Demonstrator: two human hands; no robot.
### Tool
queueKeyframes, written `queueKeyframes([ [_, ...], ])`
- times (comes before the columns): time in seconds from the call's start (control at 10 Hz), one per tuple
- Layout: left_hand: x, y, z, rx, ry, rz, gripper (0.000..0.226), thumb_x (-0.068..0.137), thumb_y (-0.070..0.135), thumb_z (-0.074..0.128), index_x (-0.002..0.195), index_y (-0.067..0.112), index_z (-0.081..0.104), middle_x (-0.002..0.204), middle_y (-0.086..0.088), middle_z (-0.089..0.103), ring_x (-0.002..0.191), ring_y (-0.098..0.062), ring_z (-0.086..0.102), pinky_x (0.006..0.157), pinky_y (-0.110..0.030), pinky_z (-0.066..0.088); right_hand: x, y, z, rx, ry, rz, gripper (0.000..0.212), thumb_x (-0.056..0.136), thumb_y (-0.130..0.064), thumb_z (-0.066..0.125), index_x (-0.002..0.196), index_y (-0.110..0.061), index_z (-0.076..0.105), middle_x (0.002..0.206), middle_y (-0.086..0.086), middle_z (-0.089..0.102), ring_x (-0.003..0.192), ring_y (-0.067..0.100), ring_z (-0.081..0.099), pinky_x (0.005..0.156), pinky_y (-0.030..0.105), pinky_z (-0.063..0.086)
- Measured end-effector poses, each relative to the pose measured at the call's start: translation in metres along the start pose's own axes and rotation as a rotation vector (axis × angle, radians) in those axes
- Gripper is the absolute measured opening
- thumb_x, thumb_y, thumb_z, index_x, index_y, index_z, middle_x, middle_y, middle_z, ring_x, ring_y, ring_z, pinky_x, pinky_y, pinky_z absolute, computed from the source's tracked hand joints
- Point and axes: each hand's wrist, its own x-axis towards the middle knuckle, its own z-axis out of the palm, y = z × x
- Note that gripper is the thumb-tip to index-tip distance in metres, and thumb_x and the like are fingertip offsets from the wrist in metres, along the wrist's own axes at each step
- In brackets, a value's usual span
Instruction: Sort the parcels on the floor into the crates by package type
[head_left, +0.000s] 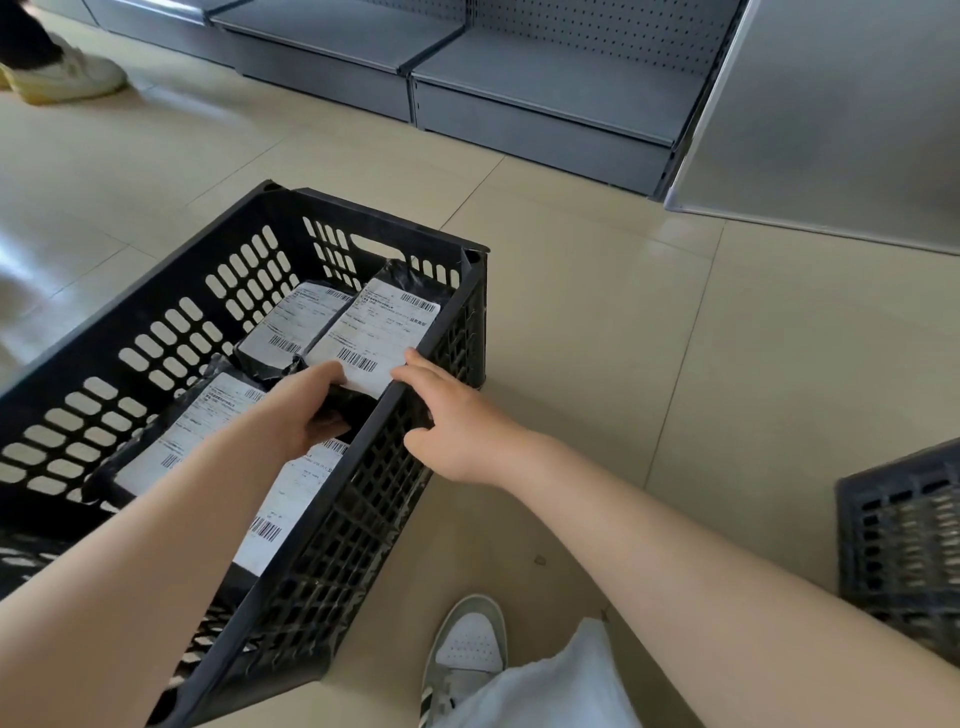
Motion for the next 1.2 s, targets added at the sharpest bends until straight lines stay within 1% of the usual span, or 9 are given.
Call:
queueKeyframes([
  [0.1, 0.006, 0.001, -0.01, 0.035, 0.047, -0.001, 0.027, 0.087, 0.01, 0.068, 0.111, 0.002, 0.058, 0.11, -0.018, 0.068, 0.088, -0.026, 0.069, 0.058, -0.032, 0.061, -0.001, 0.003, 0.001, 0.028, 0.013, -0.018, 0.074, 0.09, -0.012, 0.049, 0.156, -0.031, 0.025, 0.165, -0.023, 0.003, 0.129, 0.013, 0.046, 0.11, 0.044, 0.039],
  [0.2, 0.01, 0.0, -0.018, 0.288, 0.227, 0.132, 0.099, 0.073, 0.024, 0.085, 0.149, 0.022, 0.022, 0.133, -0.017, 0.053, 0.11, -0.032, 0.063, 0.081, -0.044, 0.059, -0.005, 0.003, 0.003, -0.021, 0.014, -0.016, 0.075, 0.09, -0.01, 0.048, 0.157, -0.03, 0.022, 0.165, -0.022, 0.0, 0.134, 0.017, 0.046, 0.109, 0.045, 0.039],
  [0.3, 0.004, -0.002, -0.016, 0.688, 0.308, 0.426, 0.1, 0.079, 0.033, 0.08, 0.154, 0.03, 0.015, 0.154, -0.012, 0.027, 0.133, -0.032, 0.042, 0.105, -0.046, 0.042, -0.008, 0.004, 0.005, -0.111, 0.035, -0.034, 0.079, 0.088, -0.006, 0.047, 0.157, -0.03, 0.019, 0.166, -0.02, -0.002, 0.135, 0.028, 0.047, 0.108, 0.046, 0.04],
  [0.4, 0.0, -0.009, -0.007, 0.793, 0.134, 0.576, 0.064, 0.092, 0.031, 0.066, 0.148, 0.035, 0.034, 0.153, -0.006, 0.037, 0.103, -0.019, 0.055, 0.074, -0.025, 0.044, -0.007, 0.006, 0.007, -0.139, 0.035, -0.035, 0.081, 0.087, -0.004, 0.047, 0.157, -0.031, 0.017, 0.166, -0.02, -0.004, 0.129, 0.033, 0.051, 0.105, 0.047, 0.042],
  [0.6, 0.004, -0.016, -0.005, 0.771, 0.052, 0.563, 0.058, 0.098, 0.032, 0.057, 0.15, 0.036, 0.031, 0.157, -0.005, 0.029, 0.138, -0.026, 0.036, 0.105, -0.042, 0.036, -0.007, 0.006, 0.01, -0.155, 0.045, -0.04, 0.082, 0.088, -0.004, 0.047, 0.157, -0.031, 0.014, 0.166, -0.018, -0.007, 0.124, 0.035, 0.054, 0.098, 0.047, 0.047],
  [0.7, 0.01, -0.017, 0.002, 0.783, 0.066, 0.531, 0.059, 0.1, 0.027, 0.051, 0.152, 0.034, 0.025, 0.158, -0.006, 0.021, 0.12, -0.022, 0.043, 0.096, -0.036, 0.039, -0.007, 0.008, 0.01, -0.149, 0.044, -0.047, 0.082, 0.088, -0.005, 0.047, 0.158, -0.031, 0.013, 0.166, -0.019, -0.007, 0.125, 0.034, 0.054, 0.098, 0.047, 0.048],
  [0.8, 0.014, -0.013, 0.01, 0.734, 0.136, 0.464, 0.065, 0.092, 0.017, 0.05, 0.15, 0.037, 0.029, 0.159, -0.004, 0.02, 0.132, -0.029, 0.036, 0.105, -0.044, 0.038, -0.008, 0.011, 0.006, -0.098, 0.028, -0.063, 0.081, 0.089, -0.007, 0.048, 0.158, -0.032, 0.014, 0.165, -0.023, -0.007, 0.135, 0.027, 0.047, 0.101, 0.045, 0.046],
  [1.0, 0.009, -0.004, 0.025, 0.831, 0.247, 0.39, 0.072, 0.084, 0.01, 0.049, 0.15, 0.032, 0.031, 0.163, -0.004, 0.011, 0.148, -0.031, 0.007, 0.119, -0.053, 0.015, -0.019, 0.027, -0.001, 0.036, 0.035, -0.09, 0.075, 0.092, -0.01, 0.046, 0.157, -0.037, 0.02, 0.165, -0.023, 0.001, 0.148, 0.02, 0.029, 0.112, 0.04, 0.037],
  [1.2, -0.004, 0.015, 0.026, 0.666, 0.19, 0.401, 0.064, 0.092, 0.043, 0.036, 0.154, 0.031, 0.022, 0.158, -0.01, 0.027, 0.142, -0.035, 0.03, 0.113, -0.054, 0.029, -0.046, 0.054, -0.04, 0.071, 0.137, 0.047, 0.074, 0.091, -0.005, 0.051, 0.156, -0.034, 0.027, 0.166, -0.007, 0.018, 0.146, 0.02, 0.032, 0.102, 0.02, 0.034],
])
